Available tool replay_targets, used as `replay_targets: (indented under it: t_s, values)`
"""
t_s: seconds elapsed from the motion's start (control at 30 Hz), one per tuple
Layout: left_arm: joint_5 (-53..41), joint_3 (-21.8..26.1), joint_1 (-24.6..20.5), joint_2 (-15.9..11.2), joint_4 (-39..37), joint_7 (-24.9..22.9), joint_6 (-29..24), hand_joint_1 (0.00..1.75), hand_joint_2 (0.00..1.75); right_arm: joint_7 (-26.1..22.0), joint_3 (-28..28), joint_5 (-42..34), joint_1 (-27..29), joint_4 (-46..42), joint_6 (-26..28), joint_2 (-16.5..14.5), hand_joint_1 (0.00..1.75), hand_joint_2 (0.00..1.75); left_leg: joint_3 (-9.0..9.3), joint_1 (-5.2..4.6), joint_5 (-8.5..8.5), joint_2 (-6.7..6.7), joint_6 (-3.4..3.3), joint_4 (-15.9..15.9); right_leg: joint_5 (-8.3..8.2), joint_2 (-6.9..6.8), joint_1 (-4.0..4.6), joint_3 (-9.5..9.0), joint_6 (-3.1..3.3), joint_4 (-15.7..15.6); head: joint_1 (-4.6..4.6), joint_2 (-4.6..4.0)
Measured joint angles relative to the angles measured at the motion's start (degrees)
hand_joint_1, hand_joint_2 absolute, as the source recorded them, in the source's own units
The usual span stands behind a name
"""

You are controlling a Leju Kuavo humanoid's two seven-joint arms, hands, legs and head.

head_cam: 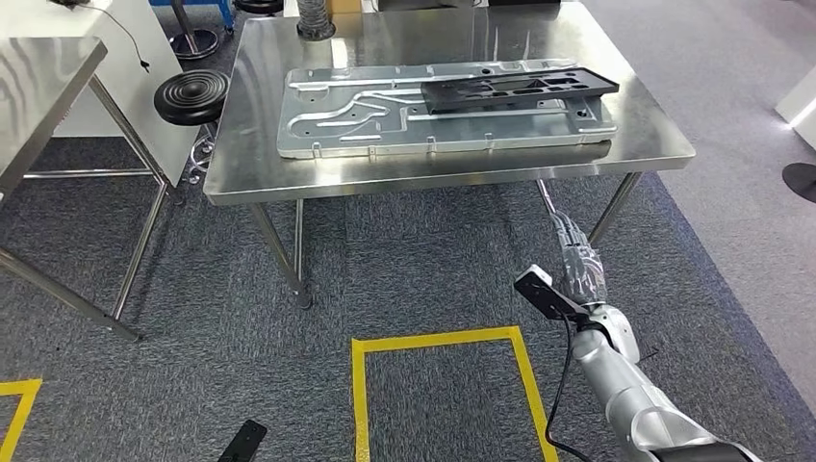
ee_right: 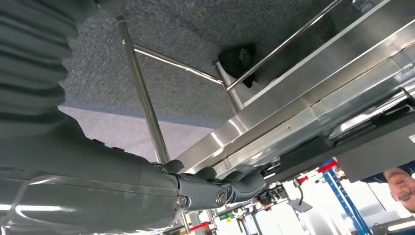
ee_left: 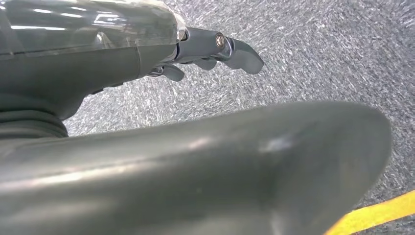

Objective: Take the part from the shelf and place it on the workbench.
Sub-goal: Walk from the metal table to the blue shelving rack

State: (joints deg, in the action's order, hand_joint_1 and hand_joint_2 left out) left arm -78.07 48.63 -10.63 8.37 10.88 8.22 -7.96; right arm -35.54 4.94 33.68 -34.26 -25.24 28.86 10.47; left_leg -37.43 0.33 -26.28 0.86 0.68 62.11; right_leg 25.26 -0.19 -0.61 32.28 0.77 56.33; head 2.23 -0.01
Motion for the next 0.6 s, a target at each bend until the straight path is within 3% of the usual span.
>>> replay_targets:
  t_s: [0.07, 0.1, 0.13, 0.17, 0.23, 0.3, 0.4, 0.47, 0.5, 0.6]
  values:
    - [0.0, 0.0, 0.0, 0.0, 0.0, 0.0, 0.0, 0.0, 0.0, 0.0, 0.0, 0.0, 0.1, 0.0, 0.0, -0.2, 0.0, 1.75, -3.11, 0.09, -4.02, -0.21, 0.37, 7.7, -0.13, -0.23, 0.14, 0.29, 0.22, 0.1, 0.0, 0.0]
    - [0.0, 0.0, 0.1, 0.0, 0.0, 0.0, 0.0, 0.0, 0.0, 0.0, 0.0, 0.0, 0.2, 0.1, 0.0, -0.2, 0.0, 1.75, -4.27, 0.16, -5.1, -0.28, 0.54, 10.8, -0.15, -0.32, 0.2, 0.48, 0.25, 0.2, 0.0, 0.0]
    - [0.0, 0.0, 0.2, 0.0, 0.0, 0.0, 0.0, 0.0, 0.0, 0.0, 0.0, 0.1, 0.3, 0.1, 0.0, -0.3, 0.0, 1.75, -4.52, 0.21, -5.12, -0.36, 0.67, 11.9, -0.15, -0.38, 0.23, 0.67, 0.25, 0.4, 0.0, 0.0]
    - [0.0, 0.0, 0.2, 0.0, 0.0, -0.1, 0.0, 0.0, 0.0, 0.0, 0.0, 0.1, 0.4, 0.1, 0.0, -0.4, 0.0, 1.75, -3.6, 0.27, -4.06, -0.44, 0.73, 10.6, -0.11, -0.4, 0.25, 0.83, 0.2, 0.7, 0.0, -0.01]
    - [0.0, 0.0, 0.2, -0.1, 0.0, -0.1, -0.1, 0.0, 0.0, 0.0, 0.0, 0.1, 0.4, 0.1, 0.0, -0.5, 0.0, 1.75, 0.58, 0.33, -0.87, -0.68, 0.53, 3.3, 0.11, -0.44, 0.26, 1.04, -0.09, 1.2, 0.0, 0.0]
    - [0.0, 0.0, 0.1, -0.1, 0.0, -0.1, -0.1, 0.0, 0.0, 0.0, 0.0, 0.1, 0.4, 0.1, -0.1, -0.6, 0.0, 1.75, 3.57, 0.24, 0.55, -0.85, -0.01, -2.6, 0.29, -0.49, 0.46, 1.4, -0.57, 1.8, -0.01, 0.01]
    - [-0.1, 0.0, 0.2, -0.1, 0.0, -0.1, -0.2, 0.0, 0.0, 0.1, 0.0, 0.2, 0.4, 0.1, -0.1, -0.7, 0.0, 1.75, 3.8, 0.13, 0.7, -0.8, -0.92, -3.7, 0.16, -0.57, 0.56, 1.82, -1.39, 1.9, -0.01, 0.0]
    - [-0.1, -0.1, 0.1, -0.1, 0.0, -0.1, -0.2, 0.0, 0.0, 0.1, -0.1, 0.3, 0.4, 0.1, -0.1, -0.7, 0.0, 1.75, 3.84, 0.3, 1.14, -0.77, -1.62, -4.2, 1.4, -0.46, 0.42, 2.43, -2.0, 3.4, -0.01, -0.01]
    - [-0.1, -0.1, 0.0, -0.1, 0.0, -0.1, -0.2, 0.0, 0.0, 0.1, -0.2, 0.3, 0.4, 0.1, -0.1, -0.7, 0.0, 1.75, 3.87, 0.42, 1.33, -0.77, -1.89, -4.4, 2.86, -0.35, 0.31, 3.39, -2.29, 5.7, -0.01, -0.01]
    - [-0.1, -0.4, 0.0, -0.1, 0.0, -0.1, -0.2, 0.0, 0.0, 0.1, -0.4, 0.3, 0.7, 0.2, -0.1, -0.7, 0.0, 1.75, 3.71, 0.4, 1.43, -0.71, -2.06, -4.5, 7.68, -0.17, -0.05, 8.23, -2.93, 16.4, 0.0, 0.0]
